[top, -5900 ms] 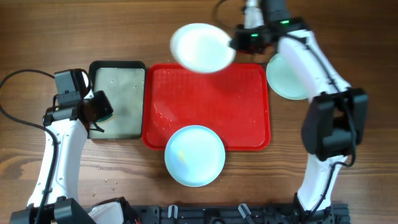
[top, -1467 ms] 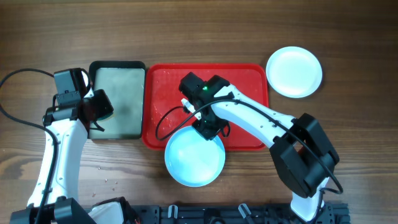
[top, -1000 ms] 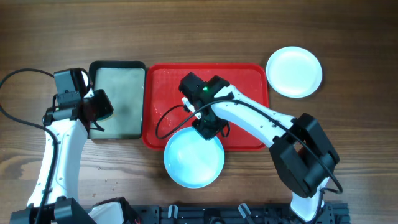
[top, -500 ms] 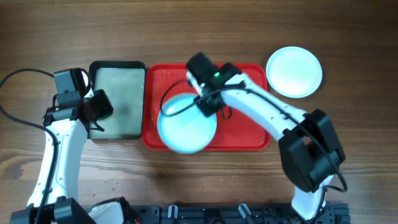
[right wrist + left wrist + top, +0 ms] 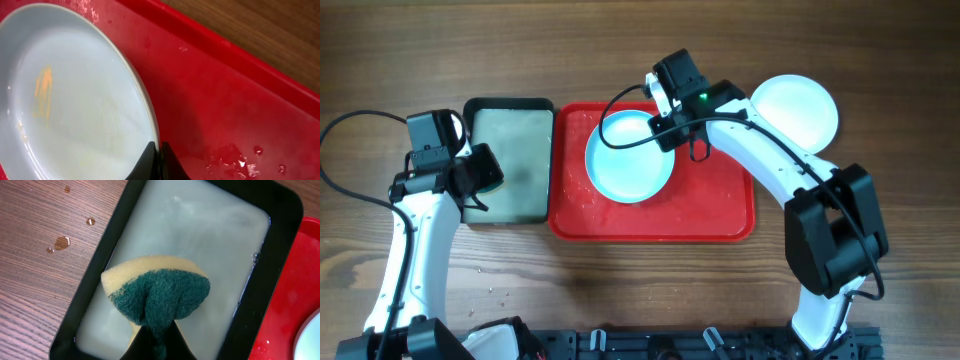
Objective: Clean dirty plates on tray and stack at the side
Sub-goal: 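Drag the light-blue plate up the red tray and grip its rim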
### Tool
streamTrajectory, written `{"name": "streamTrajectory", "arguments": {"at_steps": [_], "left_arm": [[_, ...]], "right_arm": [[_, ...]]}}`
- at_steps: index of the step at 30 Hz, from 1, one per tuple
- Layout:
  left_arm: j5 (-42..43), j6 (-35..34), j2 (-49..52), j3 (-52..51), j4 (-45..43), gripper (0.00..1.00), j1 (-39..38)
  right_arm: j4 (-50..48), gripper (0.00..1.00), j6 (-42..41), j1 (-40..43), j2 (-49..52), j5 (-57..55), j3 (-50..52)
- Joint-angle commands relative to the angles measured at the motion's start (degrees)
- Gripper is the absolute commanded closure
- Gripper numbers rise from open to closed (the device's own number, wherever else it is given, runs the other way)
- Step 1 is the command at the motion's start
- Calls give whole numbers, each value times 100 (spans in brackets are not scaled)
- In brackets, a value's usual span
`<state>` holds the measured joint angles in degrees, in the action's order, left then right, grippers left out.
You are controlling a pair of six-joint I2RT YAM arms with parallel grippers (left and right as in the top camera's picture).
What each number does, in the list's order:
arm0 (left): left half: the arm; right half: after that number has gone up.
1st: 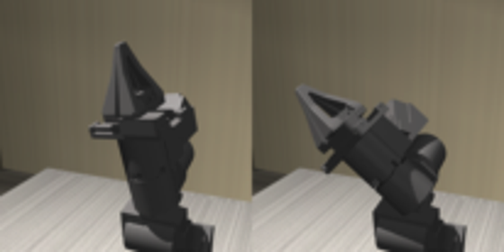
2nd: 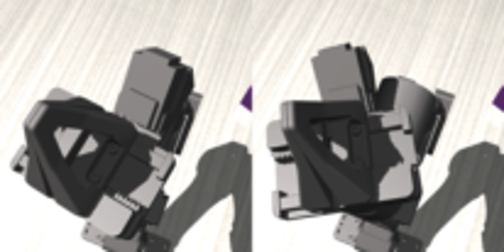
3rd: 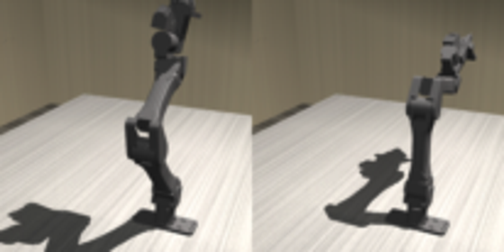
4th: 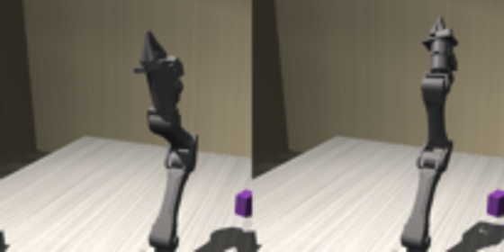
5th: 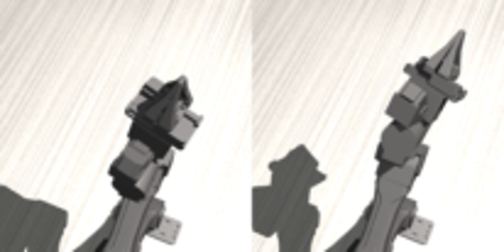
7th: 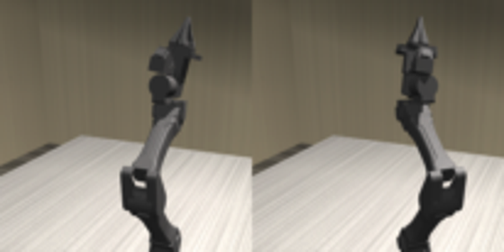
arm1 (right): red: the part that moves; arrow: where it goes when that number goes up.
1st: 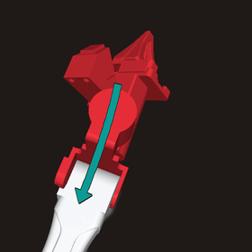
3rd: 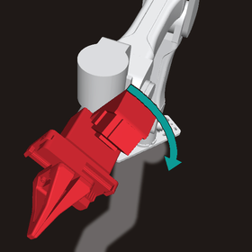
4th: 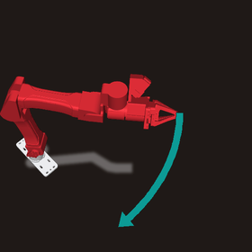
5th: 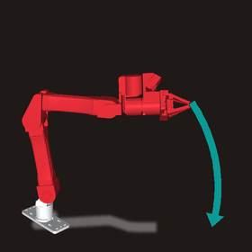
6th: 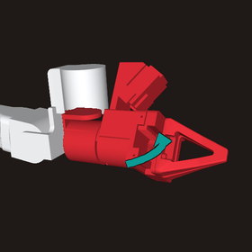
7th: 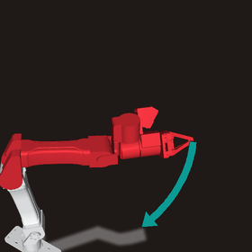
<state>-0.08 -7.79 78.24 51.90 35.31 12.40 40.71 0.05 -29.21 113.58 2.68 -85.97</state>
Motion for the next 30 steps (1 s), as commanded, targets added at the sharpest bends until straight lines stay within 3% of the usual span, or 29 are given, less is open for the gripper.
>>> {"name": "streamTrajectory", "arguments": {"at_steps": [1, 3, 5, 7, 14, 19, 23, 30], "left_arm": [[72, -50, 33, -28, -61, 96, 24], [70, -52, 33, -28, -76, 96, 24], [72, -52, 33, -28, -76, 96, 24], [70, -50, 33, -28, -76, 96, 24], [72, -52, 33, -28, -76, 96, 24], [72, -52, 33, -28, -74, 96, 24], [72, -52, 33, -28, -68, 96, 24], [72, -52, 33, -28, -68, 96, 24]], "right_arm": [[-26, 96, -157, -17, 238, 396, 201], [-24, 95, -173, -17, 240, 402, 201], [-13, 87, -170, -17, 240, 402, 201], [-87, 65, -170, -4, 236, 378, 181], [828, 56, -850, 133, -68, 380, -505], [1414, 58, -1707, 181, -63, 380, -254], [1266, 68, -2234, 170, -55, 404, 149], [835, 71, -2277, 92, -55, 986, 557]]}}
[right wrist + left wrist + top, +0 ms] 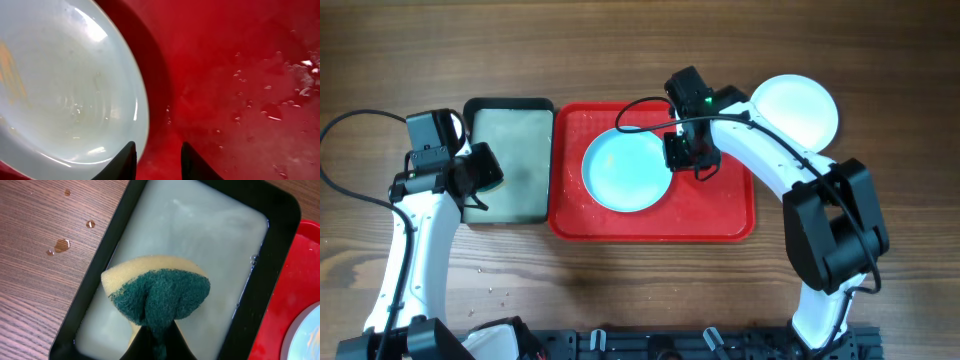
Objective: Clean dirty plates on tray and stack at the side
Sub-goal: 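Drag the light-blue plate up the red tray and grip its rim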
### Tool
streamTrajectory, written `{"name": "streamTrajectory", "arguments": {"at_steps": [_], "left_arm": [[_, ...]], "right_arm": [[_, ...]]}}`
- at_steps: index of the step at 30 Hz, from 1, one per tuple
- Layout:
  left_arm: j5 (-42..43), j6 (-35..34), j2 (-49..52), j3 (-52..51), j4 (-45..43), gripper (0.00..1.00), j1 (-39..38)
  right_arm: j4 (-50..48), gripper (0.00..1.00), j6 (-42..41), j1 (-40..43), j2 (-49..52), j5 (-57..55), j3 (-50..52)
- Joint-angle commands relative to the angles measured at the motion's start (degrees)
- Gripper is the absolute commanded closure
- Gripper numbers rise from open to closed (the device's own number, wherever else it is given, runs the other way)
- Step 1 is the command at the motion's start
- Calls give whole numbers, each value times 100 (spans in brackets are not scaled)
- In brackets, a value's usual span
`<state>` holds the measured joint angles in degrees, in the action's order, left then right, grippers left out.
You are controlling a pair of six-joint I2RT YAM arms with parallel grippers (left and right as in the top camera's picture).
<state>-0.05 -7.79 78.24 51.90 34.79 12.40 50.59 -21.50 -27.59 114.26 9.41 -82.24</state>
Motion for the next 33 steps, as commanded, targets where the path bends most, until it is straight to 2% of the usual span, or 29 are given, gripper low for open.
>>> {"name": "streamTrajectory", "arguments": {"at_steps": [1, 8, 13, 14, 15, 17, 21, 28, 33], "left_arm": [[70, -52, 33, -28, -15, 96, 24], [72, -52, 33, -28, -15, 96, 24], [70, -52, 33, -28, -11, 96, 24], [70, -52, 33, -28, -9, 96, 24], [72, -55, 33, -28, -7, 96, 24], [70, -52, 33, -28, -4, 96, 24], [72, -52, 33, -28, -4, 96, 24], [70, -52, 33, -28, -7, 96, 20], [72, 22, 33, -28, -125, 96, 20]], "right_arm": [[-184, 71, -127, -83, -122, 313, 219], [-560, 80, -422, -90, -122, 348, 494], [-656, 77, -420, -94, -122, 481, 610], [-667, 79, -417, -94, -122, 481, 610], [-688, 87, -420, -94, -122, 479, 610], [-743, 96, -420, -83, -122, 420, 610], [-970, 96, -426, 26, -122, 389, 610], [-1342, 96, -898, 446, -122, 72, 610], [-1394, 96, -826, 501, -122, 92, 610]]}}
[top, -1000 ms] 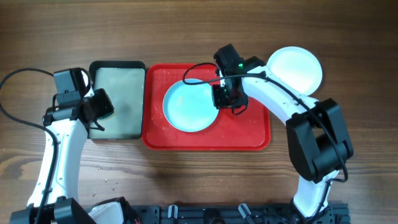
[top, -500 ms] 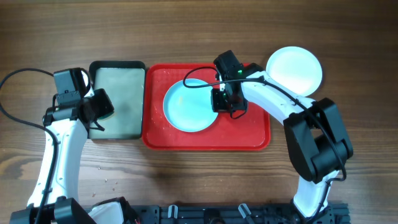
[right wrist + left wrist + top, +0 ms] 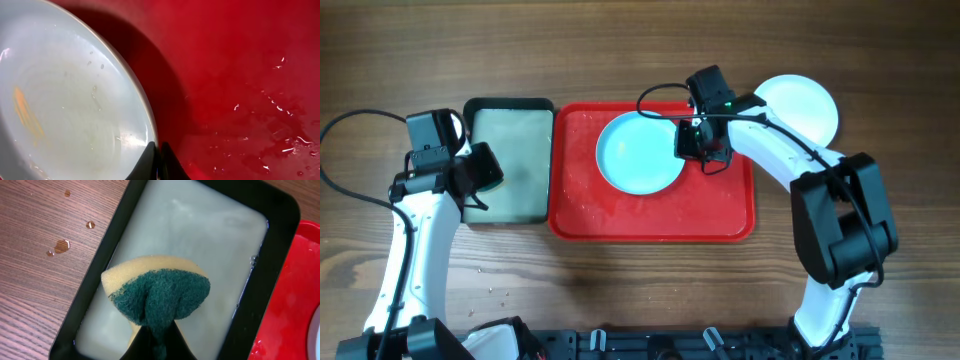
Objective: Clean dirty plates on tray and stack at the side
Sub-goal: 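Drag the light-blue plate up the red tray and grip its rim, then lift the sponge from the black tray with the left gripper onto the plate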
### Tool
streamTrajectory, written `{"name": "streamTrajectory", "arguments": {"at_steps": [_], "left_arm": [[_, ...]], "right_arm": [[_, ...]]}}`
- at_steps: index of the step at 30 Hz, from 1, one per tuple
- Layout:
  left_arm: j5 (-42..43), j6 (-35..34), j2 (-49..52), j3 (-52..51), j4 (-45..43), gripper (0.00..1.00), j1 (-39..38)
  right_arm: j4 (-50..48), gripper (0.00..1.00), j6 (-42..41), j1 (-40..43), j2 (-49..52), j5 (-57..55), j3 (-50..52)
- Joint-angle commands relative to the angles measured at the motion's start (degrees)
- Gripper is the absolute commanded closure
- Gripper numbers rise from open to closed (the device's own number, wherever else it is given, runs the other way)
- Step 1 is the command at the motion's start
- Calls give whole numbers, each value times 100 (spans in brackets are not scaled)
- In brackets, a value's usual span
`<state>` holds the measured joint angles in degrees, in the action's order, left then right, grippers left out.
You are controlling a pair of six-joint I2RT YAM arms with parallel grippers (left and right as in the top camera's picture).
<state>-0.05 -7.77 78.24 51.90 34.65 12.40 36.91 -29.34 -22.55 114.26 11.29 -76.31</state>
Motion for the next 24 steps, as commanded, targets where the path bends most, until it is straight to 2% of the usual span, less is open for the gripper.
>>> {"name": "streamTrajectory", "arguments": {"at_steps": [1, 6, 14, 18, 24], "left_arm": [[118, 162, 33, -28, -190, 96, 20], [1126, 981, 33, -28, -380, 96, 7], [1034, 1777, 33, -28, -387, 96, -592], [702, 1814, 33, -28, -422, 96, -772], [704, 1812, 33, -28, -431, 96, -780]], "right_arm": [[-48, 96, 4, -4, -122, -96, 17], [-175, 96, 79, -4, -122, -94, 17], [105, 96, 144, -11, -122, 264, 17], [348, 96, 424, -11, -122, 667, 17], [404, 95, 584, -184, -122, 804, 17]]}}
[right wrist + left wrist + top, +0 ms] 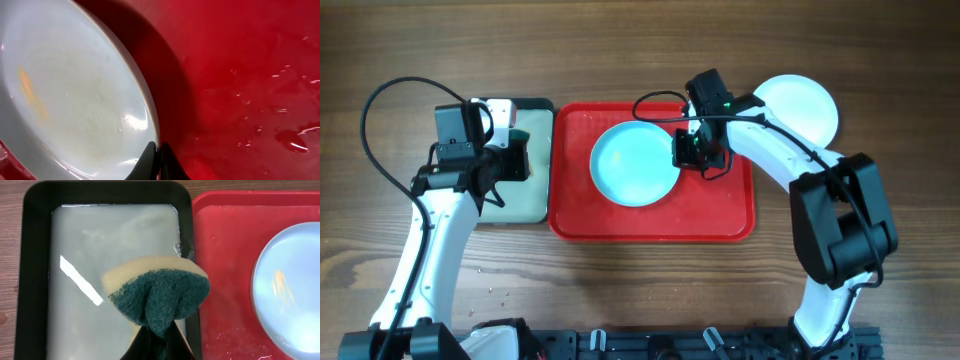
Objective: Clean dirty plates on tray and stack at the side
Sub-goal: 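Lift the sponge from the black tray with the left gripper onto the plate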
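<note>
A pale blue plate (633,163) with an orange smear (30,92) sits tilted on the red tray (720,215). My right gripper (158,150) is shut on the plate's right rim, seen in the overhead view as the right gripper (686,150). A yellow sponge with a green scouring face (159,292) is pinched in my shut left gripper (159,332), held over the right edge of the black basin (30,265) of cloudy water, close to the tray. The plate (290,300) shows at the right of the left wrist view.
A clean white plate (798,108) lies on the wooden table right of the tray. Water drops wet the tray floor (280,100). The black basin (535,108) stands against the tray's left side. A black cable loops above the left arm (390,100).
My left gripper has turned and moved right with the sponge, from the basin's left part to its right edge by the tray. The right gripper still holds the plate's rim, shifted slightly left.
My right gripper was shut on the plate's rim near the tray's back. Then it stood open beside the plate, lower on the tray. Then it was shut on the rim again. The left gripper held the sponge over the basin throughout, and now by the tray.
</note>
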### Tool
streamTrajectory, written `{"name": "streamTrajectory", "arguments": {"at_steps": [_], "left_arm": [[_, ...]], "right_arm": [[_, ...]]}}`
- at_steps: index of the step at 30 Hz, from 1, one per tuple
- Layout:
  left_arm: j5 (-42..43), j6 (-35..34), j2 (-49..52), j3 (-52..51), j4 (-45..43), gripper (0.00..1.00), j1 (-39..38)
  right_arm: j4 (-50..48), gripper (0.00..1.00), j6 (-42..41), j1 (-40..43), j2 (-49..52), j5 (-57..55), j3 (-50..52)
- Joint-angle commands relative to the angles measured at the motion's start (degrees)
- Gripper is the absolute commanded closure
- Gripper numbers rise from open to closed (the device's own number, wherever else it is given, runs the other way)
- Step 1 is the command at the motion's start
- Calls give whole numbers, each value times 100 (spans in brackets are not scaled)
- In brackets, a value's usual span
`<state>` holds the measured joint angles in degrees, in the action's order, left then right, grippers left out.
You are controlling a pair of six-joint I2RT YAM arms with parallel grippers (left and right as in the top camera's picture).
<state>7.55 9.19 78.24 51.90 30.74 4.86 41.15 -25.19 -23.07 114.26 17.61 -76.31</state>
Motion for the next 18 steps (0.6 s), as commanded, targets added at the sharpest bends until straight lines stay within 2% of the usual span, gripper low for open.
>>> {"name": "streamTrajectory", "arguments": {"at_steps": [1, 12, 18], "left_arm": [[-55, 114, 33, -28, -39, 96, -26], [-52, 109, 33, -28, -31, 96, -26], [205, 109, 33, -28, -35, 96, -26]], "right_arm": [[-50, 95, 229, -151, -122, 175, 17], [-170, 82, 264, -151, -122, 170, 17], [-166, 83, 269, -151, -122, 129, 17]]}}
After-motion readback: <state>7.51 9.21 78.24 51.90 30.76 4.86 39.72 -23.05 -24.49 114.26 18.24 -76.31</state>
